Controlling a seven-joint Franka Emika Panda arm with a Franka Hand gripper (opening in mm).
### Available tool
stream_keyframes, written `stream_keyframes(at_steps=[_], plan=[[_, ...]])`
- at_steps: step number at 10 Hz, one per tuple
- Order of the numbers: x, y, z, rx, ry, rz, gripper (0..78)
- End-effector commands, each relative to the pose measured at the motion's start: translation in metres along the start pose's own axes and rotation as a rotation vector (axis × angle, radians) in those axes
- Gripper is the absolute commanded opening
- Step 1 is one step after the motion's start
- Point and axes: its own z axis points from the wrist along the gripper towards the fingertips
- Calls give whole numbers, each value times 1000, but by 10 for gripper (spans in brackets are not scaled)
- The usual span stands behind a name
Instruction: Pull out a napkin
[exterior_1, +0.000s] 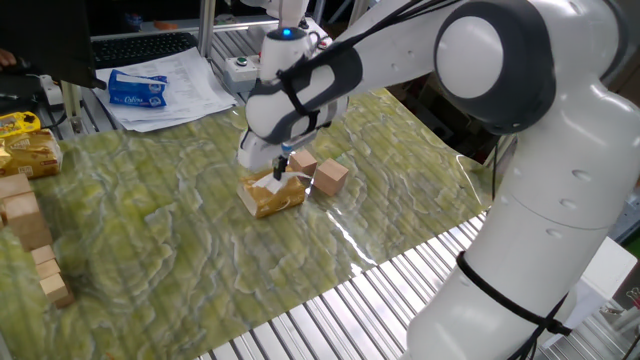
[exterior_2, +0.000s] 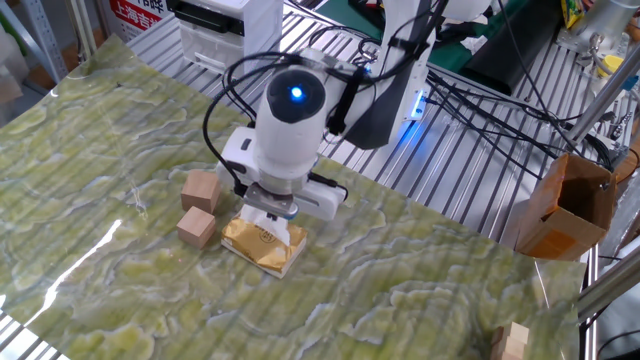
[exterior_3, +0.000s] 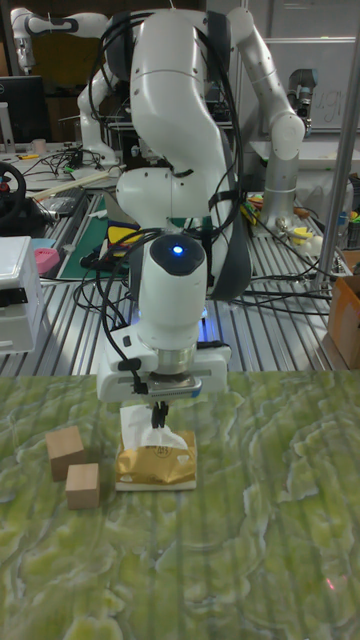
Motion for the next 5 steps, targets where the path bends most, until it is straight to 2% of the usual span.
stream_keyframes(at_steps=[1, 2, 4, 5], plan=[[1, -4, -42, -1, 37, 5, 12], [2, -3, -46, 0, 41, 7, 12], [4, -3, -86, 1, 75, 16, 12], [4, -3, -94, 5, 77, 20, 12]])
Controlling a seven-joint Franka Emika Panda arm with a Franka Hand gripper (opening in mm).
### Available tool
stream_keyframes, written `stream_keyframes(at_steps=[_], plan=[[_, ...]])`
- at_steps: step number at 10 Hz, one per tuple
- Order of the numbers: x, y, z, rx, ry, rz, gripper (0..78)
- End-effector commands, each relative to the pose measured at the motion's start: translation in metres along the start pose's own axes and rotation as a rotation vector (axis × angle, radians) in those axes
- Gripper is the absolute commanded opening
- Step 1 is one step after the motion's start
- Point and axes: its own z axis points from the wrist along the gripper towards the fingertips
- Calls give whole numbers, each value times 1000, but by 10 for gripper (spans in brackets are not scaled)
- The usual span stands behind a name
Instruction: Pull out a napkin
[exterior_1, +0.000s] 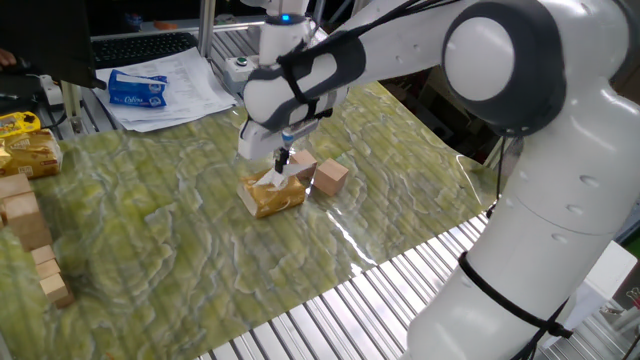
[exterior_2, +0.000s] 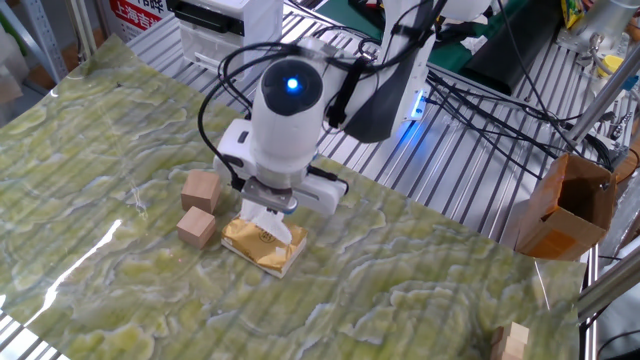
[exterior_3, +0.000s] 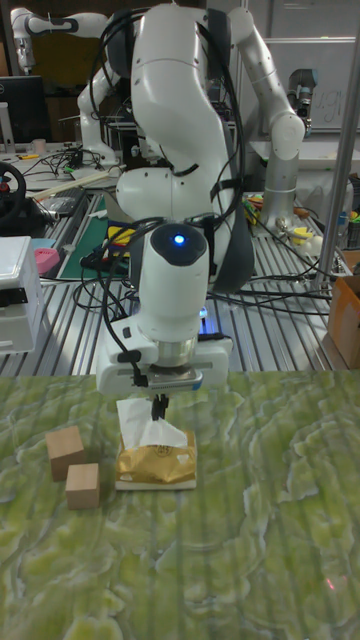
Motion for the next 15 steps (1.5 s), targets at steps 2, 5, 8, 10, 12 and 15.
stream_keyframes(at_steps=[2, 5, 8, 10, 12, 15], plan=[[10, -3, -89, 13, 56, 29, 12], [18, 3, -108, 23, 60, 49, 12], [26, 12, -127, 22, 81, 65, 12], [29, 17, -136, 20, 89, 77, 12], [32, 25, -142, 18, 94, 96, 12], [38, 36, -149, 11, 100, 128, 12]])
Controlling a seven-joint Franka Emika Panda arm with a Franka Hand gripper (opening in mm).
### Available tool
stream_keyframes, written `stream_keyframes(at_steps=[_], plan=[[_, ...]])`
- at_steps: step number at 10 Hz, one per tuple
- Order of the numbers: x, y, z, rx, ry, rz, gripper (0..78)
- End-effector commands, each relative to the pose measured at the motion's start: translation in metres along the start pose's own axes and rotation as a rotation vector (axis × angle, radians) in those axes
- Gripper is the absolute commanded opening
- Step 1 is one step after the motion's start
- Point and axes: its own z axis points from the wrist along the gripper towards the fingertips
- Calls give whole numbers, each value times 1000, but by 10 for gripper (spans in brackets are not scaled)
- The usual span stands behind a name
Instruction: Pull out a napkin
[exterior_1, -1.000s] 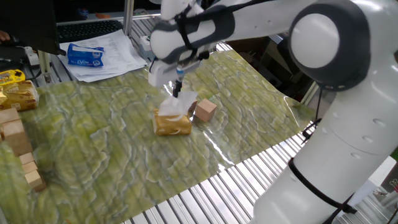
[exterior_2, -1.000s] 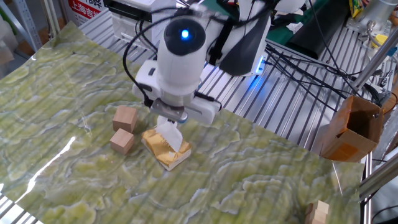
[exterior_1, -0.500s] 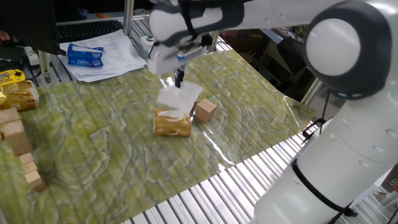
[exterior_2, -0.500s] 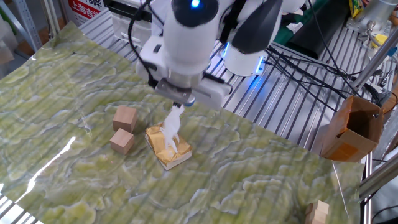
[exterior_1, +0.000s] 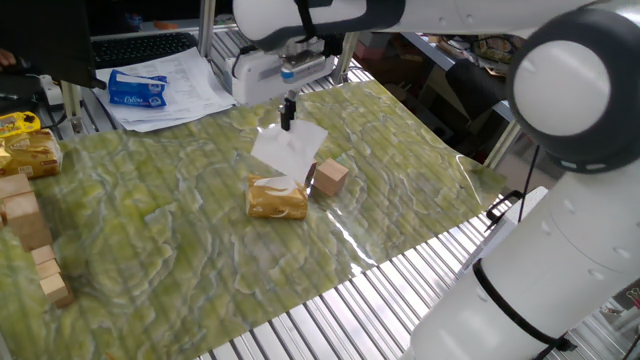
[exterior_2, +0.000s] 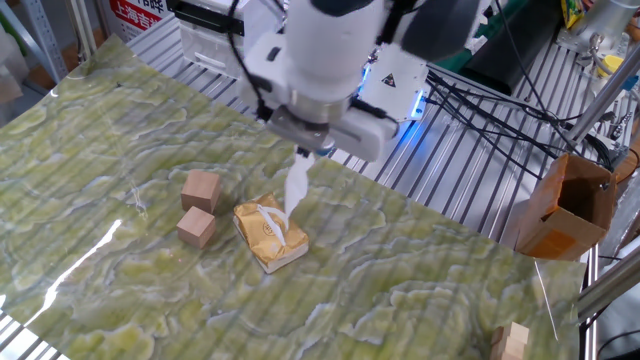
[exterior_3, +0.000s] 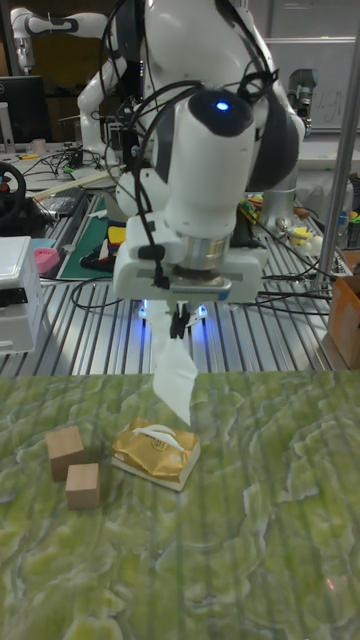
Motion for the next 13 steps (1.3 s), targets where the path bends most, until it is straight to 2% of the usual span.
stream_keyframes(at_steps=[1, 4, 6, 8, 9, 12, 13], plan=[[8, 10, -8, -12, 1, 34, 12], [18, 30, -16, -24, 15, 83, 12], [16, 45, -18, -32, 39, 115, 12], [12, 60, -19, -31, 49, 148, 12], [5, 74, -18, -31, 61, 171, 12], [-15, 90, -11, -26, 74, 187, 12], [-15, 91, -11, -25, 74, 190, 12]])
